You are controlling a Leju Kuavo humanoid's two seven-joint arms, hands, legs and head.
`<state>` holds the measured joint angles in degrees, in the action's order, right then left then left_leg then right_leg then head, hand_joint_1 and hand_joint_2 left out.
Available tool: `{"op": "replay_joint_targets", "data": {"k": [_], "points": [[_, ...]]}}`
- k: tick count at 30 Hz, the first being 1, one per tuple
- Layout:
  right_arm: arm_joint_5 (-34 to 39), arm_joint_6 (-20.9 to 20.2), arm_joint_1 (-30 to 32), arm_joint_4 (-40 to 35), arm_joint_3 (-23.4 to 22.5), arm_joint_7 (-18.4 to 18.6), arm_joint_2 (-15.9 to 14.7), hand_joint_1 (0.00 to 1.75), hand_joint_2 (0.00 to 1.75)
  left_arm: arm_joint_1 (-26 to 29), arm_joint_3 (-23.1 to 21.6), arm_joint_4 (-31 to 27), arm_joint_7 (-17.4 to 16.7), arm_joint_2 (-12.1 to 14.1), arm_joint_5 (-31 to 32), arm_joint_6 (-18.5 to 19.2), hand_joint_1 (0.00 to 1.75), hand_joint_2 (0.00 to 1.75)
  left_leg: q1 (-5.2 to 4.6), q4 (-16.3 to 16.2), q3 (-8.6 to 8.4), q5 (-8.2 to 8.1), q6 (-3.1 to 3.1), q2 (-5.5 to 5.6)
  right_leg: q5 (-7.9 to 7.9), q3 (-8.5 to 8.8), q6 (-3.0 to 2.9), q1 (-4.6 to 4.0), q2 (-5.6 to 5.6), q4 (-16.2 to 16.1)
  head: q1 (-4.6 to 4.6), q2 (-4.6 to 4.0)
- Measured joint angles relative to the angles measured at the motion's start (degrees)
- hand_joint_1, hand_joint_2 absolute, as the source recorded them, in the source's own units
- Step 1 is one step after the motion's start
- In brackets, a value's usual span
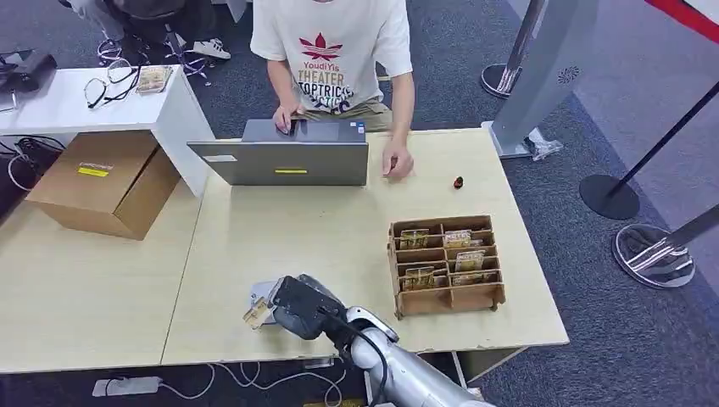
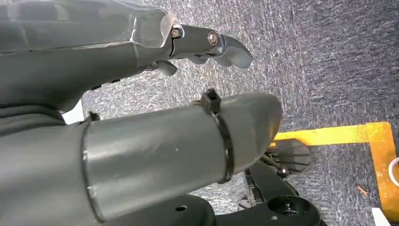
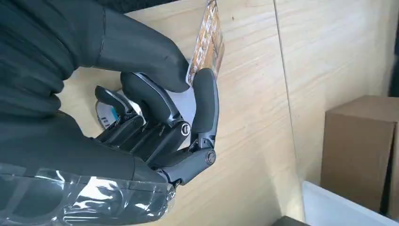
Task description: Pass the card to the sensor for recognition and then transmit it.
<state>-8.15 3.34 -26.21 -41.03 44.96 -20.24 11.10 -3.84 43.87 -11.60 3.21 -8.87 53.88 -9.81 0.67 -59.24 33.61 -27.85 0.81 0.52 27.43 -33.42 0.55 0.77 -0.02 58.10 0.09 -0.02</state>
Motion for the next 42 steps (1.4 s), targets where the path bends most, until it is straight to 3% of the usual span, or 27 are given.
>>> {"op": "replay_joint_targets", "data": {"k": [15, 42], "points": [[1.5, 4.3, -1.7, 7.4, -0.8, -1.0, -0.2, 1.75, 1.75, 0.2, 0.0, 0.0, -0.2, -0.1, 0.7, -0.4, 0.00, 0.00, 0.00, 0.0, -0.01, 0.00, 0.00, 0.00, 0.00, 0.00, 0.00, 0.00, -0.01, 0.0, -0.02, 0.00], [-0.7, 6.1, -2.3, 13.0, -4.3, 0.2, -1.2, 1.75, 1.75, 0.5, 0.0, 0.0, -0.2, -0.1, 0.7, -0.3, 0.00, 0.00, -0.01, 0.0, -0.04, 0.00, 0.00, -0.01, 0.00, 0.01, 0.00, 0.00, -0.01, 0.0, -0.02, 0.00]]}}
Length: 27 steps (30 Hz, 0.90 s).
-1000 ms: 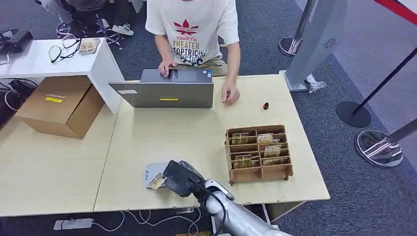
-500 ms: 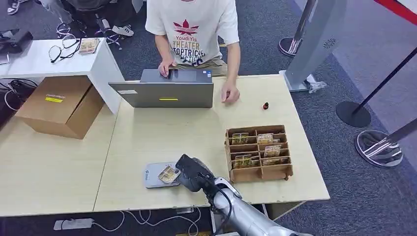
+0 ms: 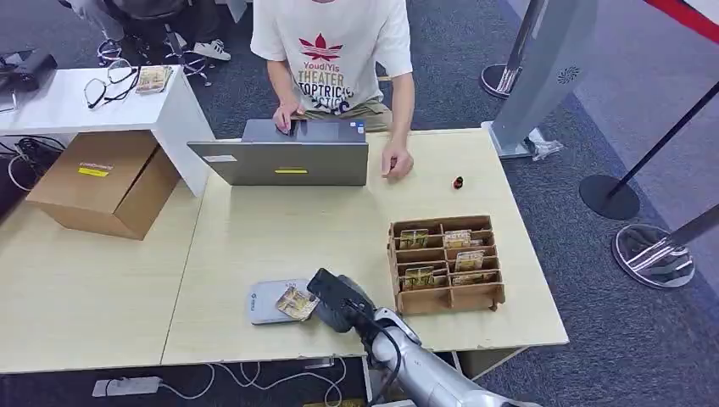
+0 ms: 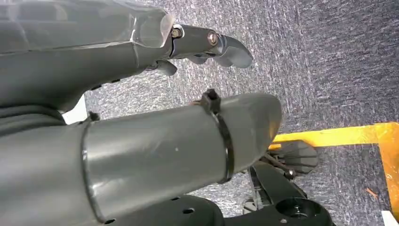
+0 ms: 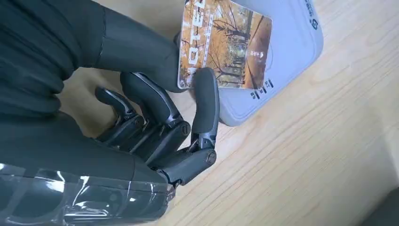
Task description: Pass the card to the sensor for recognition and then transmit it.
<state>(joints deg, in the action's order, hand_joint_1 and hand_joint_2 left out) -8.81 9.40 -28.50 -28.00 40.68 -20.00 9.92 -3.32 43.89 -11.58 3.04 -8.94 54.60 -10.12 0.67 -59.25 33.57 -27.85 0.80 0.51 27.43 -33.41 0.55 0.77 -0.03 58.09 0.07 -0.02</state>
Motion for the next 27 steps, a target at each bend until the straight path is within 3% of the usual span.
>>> {"op": "replay_joint_targets", "data": {"k": [14, 27], "points": [[0.6, -1.2, 0.1, -1.5, -1.6, -2.4, -0.2, 1.75, 1.75, 0.0, 0.0, 0.0, 0.0, 0.0, 0.1, 0.3, 0.00, 0.00, 0.00, 0.0, -0.02, 0.00, 0.01, -0.01, 0.00, 0.02, 0.00, 0.00, -0.02, 0.0, 0.00, 0.00], [5.3, -2.8, 0.6, -16.8, -5.7, -2.8, -1.9, 1.75, 1.75, 0.0, 0.0, 0.0, 0.1, 0.0, 0.1, 0.3, 0.00, 0.00, 0.00, 0.0, -0.01, 0.00, 0.01, -0.01, 0.00, 0.01, 0.00, 0.00, -0.01, 0.0, 0.00, 0.00]]}}
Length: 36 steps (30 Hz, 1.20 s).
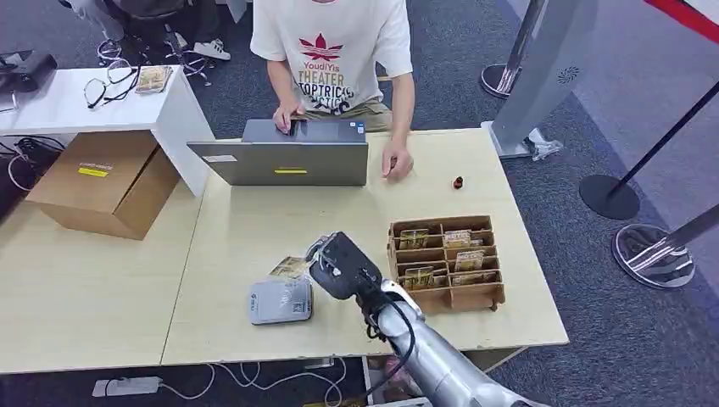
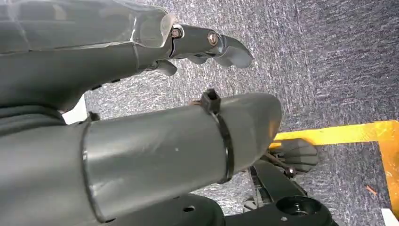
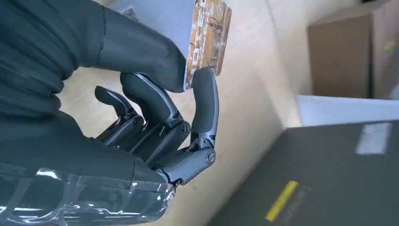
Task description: Pass the card to the sensor for recognition and then transmit it.
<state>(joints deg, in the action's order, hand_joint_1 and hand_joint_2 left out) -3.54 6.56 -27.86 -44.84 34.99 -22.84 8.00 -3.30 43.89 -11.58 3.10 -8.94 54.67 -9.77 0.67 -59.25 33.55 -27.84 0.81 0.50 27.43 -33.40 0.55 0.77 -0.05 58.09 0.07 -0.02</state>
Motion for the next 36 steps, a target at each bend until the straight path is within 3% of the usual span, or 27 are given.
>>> {"op": "replay_joint_targets", "data": {"k": [15, 25, 36], "points": [[-1.4, 4.7, -2.3, -14.4, -6.0, 1.9, -2.6, 1.75, 1.75, -0.2, 0.0, 0.0, 0.1, 0.0, 0.7, 0.5, 0.00, 0.00, 0.00, 0.0, -0.01, 0.02, 0.02, -0.01, -0.01, 0.00, -0.01, 0.00, -0.01, 0.0, 0.00, 0.00], [-7.7, 8.2, -11.2, -10.8, -11.2, 3.7, -3.1, 1.75, 1.75, -0.9, 0.0, 0.0, -0.9, 0.0, 1.4, 1.2, 0.00, 0.00, 0.00, 0.0, -0.01, 0.05, 0.05, 0.00, -0.03, 0.01, -0.01, 0.00, -0.01, 0.0, 0.02, 0.00], [-11.5, 9.5, -17.0, -2.2, -13.0, 4.7, -3.1, 1.75, 1.75, -0.9, 0.0, 0.0, -0.9, -0.1, 2.1, 1.2, 0.00, 0.00, 0.00, 0.0, -0.01, 0.05, 0.05, 0.01, -0.03, 0.00, -0.01, 0.00, 0.00, 0.0, 0.02, 0.00]]}}
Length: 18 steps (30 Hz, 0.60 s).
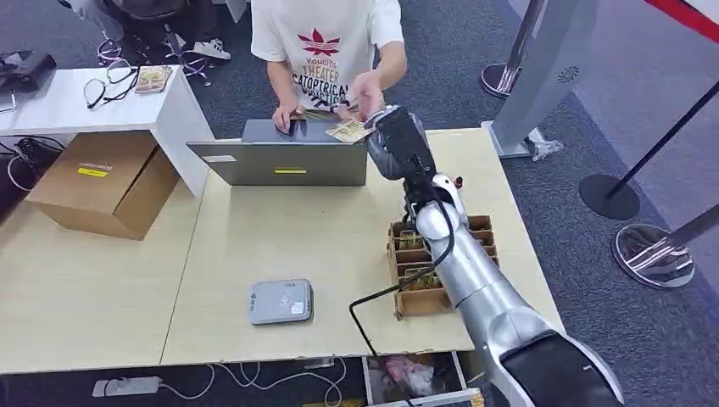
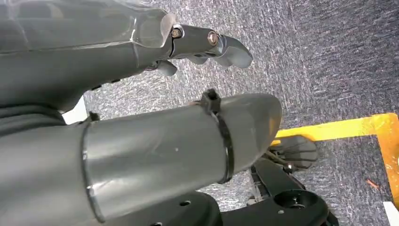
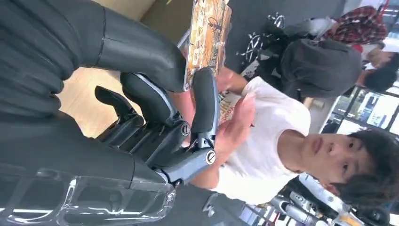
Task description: Pass the card to the sensor for recognition and then transmit it.
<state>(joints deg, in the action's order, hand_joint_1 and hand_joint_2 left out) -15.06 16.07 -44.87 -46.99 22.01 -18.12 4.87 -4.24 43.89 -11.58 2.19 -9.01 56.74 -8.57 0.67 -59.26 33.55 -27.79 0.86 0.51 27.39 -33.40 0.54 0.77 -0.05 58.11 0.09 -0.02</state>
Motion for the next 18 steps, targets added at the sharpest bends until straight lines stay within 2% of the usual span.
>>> {"op": "replay_joint_targets", "data": {"k": [12, 13, 14, 15, 16, 18], "points": [[-2.6, 1.4, -1.2, 6.9, 0.0, -1.0, 0.0, 1.75, 1.75, 0.0, 0.0, 0.0, -0.4, -0.2, 0.0, -0.1, 0.00, 0.00, 0.00, 0.0, 0.00, 0.00, 0.00, 0.00, 0.00, 0.00, 0.00, 0.00, 0.00, 0.0, 0.00, 0.00], [-2.6, 1.4, -1.4, 7.3, 0.0, -1.1, 0.0, 1.03, 1.75, 0.0, 0.0, 0.0, -0.4, -0.2, 0.0, -0.1, 0.00, 0.00, 0.00, 0.0, 0.00, 0.00, 0.00, 0.00, 0.00, 0.00, 0.00, 0.00, 0.00, 0.0, -0.02, 0.00], [-2.6, 1.4, -1.5, 7.7, 0.0, -1.2, 0.0, 0.14, 1.75, 0.0, 0.0, 0.0, -0.5, -0.2, 0.0, -0.1, 0.00, 0.00, 0.00, 0.0, 0.00, 0.00, 0.00, 0.00, 0.00, 0.00, 0.00, 0.00, 0.00, 0.0, 0.00, 0.00], [-2.6, 1.4, -1.6, 8.0, 0.0, -1.2, 0.0, 0.14, 1.75, 0.0, 0.0, 0.0, -0.5, -0.2, 0.0, -0.2, 0.00, 0.00, 0.00, 0.0, 0.00, 0.00, 0.00, 0.00, 0.00, 0.00, 0.00, 0.00, 0.00, 0.0, -0.02, 0.00], [-2.7, 1.4, -1.8, 8.4, 0.0, -1.2, 0.0, 0.00, 1.75, 0.0, 0.0, 0.0, -0.5, -0.2, 0.0, -0.2, 0.00, 0.00, 0.00, 0.0, 0.00, 0.00, 0.00, 0.00, 0.00, 0.00, 0.00, 0.00, 0.00, 0.0, -0.02, 0.00], [-2.7, 1.4, -1.9, 9.0, 0.0, -1.2, 0.0, 0.00, 1.75, 0.0, 0.0, 0.0, -0.5, -0.2, 0.0, -0.2, 0.00, 0.00, 0.00, 0.0, 0.00, 0.00, 0.00, 0.00, 0.00, 0.00, 0.00, 0.00, 0.00, 0.0, -0.02, 0.00]]}}
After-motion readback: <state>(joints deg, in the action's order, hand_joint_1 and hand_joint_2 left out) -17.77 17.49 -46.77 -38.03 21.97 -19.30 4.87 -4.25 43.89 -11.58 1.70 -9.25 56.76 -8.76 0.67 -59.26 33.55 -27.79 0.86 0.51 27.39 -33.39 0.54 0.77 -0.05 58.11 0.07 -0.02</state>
